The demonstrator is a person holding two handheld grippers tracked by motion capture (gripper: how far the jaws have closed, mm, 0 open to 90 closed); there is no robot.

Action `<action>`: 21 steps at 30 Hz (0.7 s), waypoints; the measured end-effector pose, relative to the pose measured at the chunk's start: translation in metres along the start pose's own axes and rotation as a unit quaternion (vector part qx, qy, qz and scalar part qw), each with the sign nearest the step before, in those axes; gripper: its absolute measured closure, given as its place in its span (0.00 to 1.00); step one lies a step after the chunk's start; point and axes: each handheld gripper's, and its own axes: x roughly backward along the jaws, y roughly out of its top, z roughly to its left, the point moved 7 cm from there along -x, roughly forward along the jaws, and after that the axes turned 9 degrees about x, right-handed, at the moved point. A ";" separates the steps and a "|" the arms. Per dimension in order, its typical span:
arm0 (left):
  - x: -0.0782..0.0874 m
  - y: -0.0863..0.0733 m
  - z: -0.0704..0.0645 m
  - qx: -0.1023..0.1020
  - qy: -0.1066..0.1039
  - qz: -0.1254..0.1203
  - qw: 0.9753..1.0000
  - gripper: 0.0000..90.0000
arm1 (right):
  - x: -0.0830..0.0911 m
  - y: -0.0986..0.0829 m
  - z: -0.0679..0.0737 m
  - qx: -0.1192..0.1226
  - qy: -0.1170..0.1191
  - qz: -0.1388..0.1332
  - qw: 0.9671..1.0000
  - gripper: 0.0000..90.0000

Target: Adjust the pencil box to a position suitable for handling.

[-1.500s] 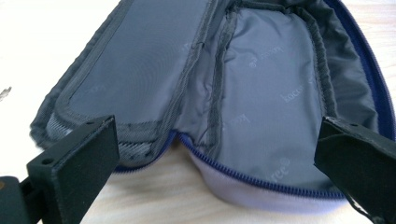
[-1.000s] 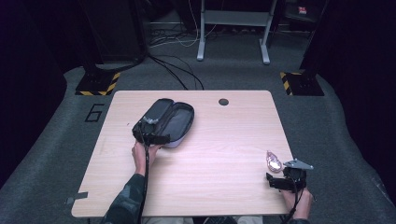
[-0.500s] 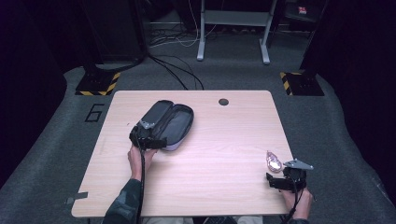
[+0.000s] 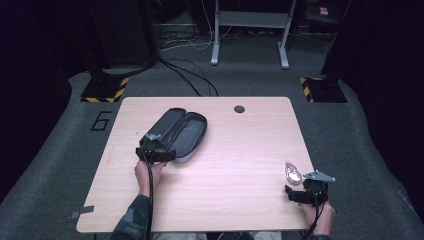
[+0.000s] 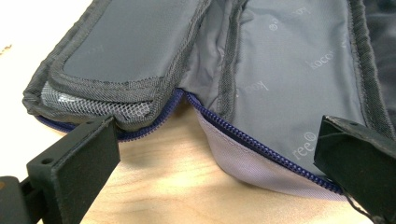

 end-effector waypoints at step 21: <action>-0.003 -0.010 -0.014 -0.035 -0.045 0.020 0.998 0.22 | 0.000 0.000 0.000 0.000 0.000 0.000 1.000 0.05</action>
